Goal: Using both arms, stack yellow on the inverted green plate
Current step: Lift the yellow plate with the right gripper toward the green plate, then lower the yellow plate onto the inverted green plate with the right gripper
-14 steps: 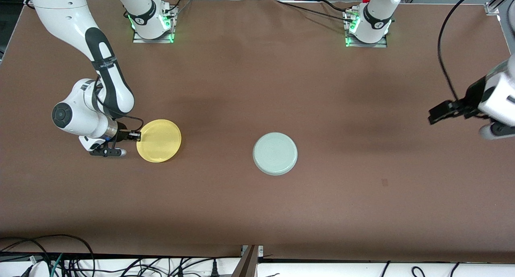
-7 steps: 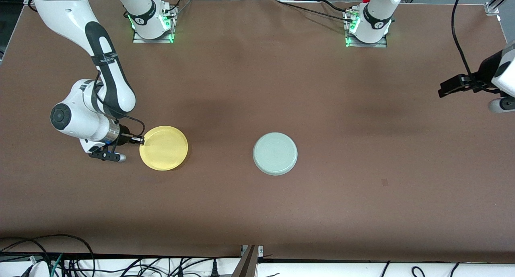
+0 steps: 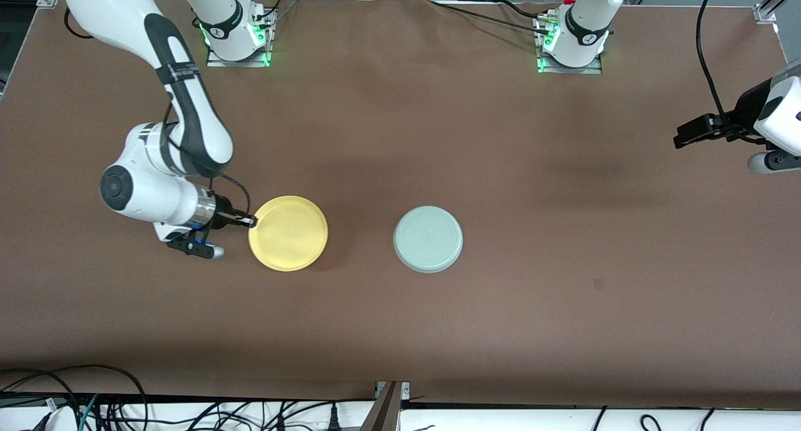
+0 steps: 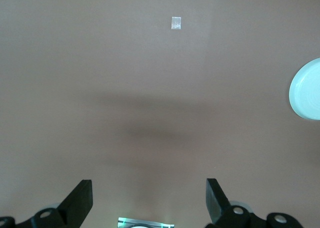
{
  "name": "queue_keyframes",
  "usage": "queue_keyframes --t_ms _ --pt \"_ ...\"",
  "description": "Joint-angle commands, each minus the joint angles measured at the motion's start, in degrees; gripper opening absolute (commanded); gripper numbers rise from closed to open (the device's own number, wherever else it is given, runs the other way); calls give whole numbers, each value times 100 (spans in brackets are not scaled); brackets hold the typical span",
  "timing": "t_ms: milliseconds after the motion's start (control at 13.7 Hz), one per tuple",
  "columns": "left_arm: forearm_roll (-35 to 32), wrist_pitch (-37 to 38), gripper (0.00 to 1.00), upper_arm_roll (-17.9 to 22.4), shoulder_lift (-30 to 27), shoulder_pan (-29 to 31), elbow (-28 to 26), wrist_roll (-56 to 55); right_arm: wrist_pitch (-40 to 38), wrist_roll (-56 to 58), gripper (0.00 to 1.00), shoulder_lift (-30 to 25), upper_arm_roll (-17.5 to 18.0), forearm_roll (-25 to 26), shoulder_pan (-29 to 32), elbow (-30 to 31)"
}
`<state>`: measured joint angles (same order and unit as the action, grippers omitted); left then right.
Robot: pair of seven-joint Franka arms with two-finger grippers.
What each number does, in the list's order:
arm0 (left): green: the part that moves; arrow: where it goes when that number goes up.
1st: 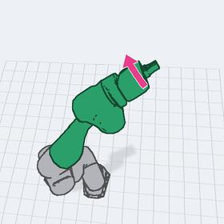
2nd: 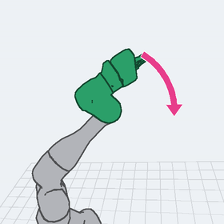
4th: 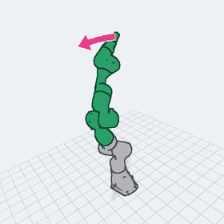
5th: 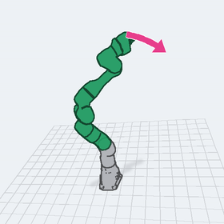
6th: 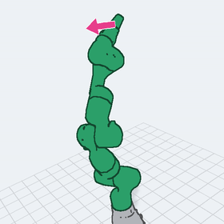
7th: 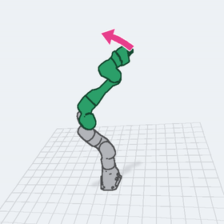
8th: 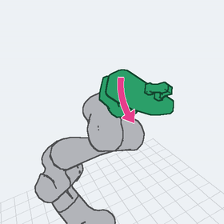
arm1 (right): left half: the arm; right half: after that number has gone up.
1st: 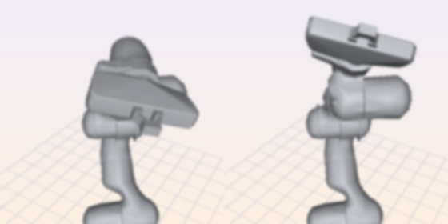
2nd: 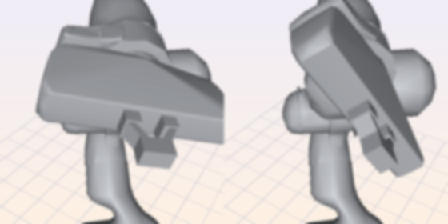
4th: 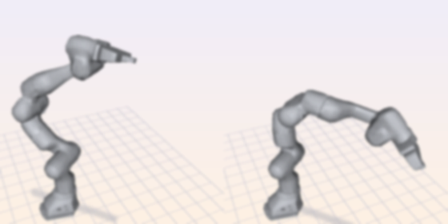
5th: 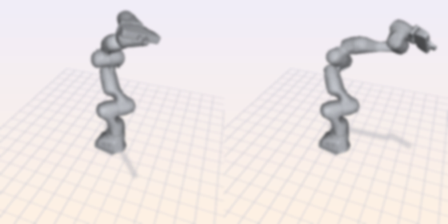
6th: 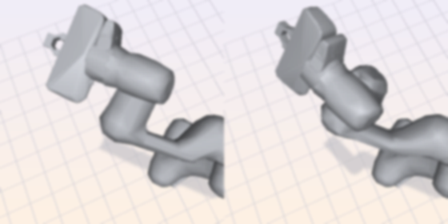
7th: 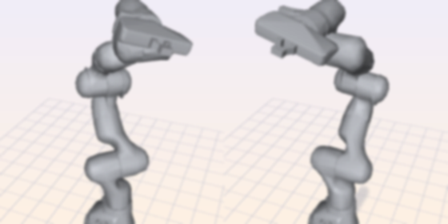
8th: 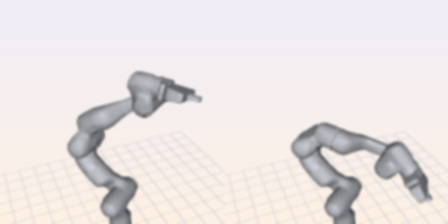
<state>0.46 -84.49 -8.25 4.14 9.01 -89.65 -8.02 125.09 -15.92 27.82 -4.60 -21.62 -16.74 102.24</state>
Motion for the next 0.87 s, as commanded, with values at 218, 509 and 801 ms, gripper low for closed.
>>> queue_keyframes --t_ms 218,509,801 --pt "60 -50 100 -18 104 39 184 134 -152 -1131 0 -5 74 -70 -750 -362" --pt "33 -50 100 -36 104 4 193 134 -143 -1781 0 57 274 -166 -1156 -458" --pt "25 -50 100 -28 104 48 202 143 -20 -2343 0 389 557 -351 -1366 -729"
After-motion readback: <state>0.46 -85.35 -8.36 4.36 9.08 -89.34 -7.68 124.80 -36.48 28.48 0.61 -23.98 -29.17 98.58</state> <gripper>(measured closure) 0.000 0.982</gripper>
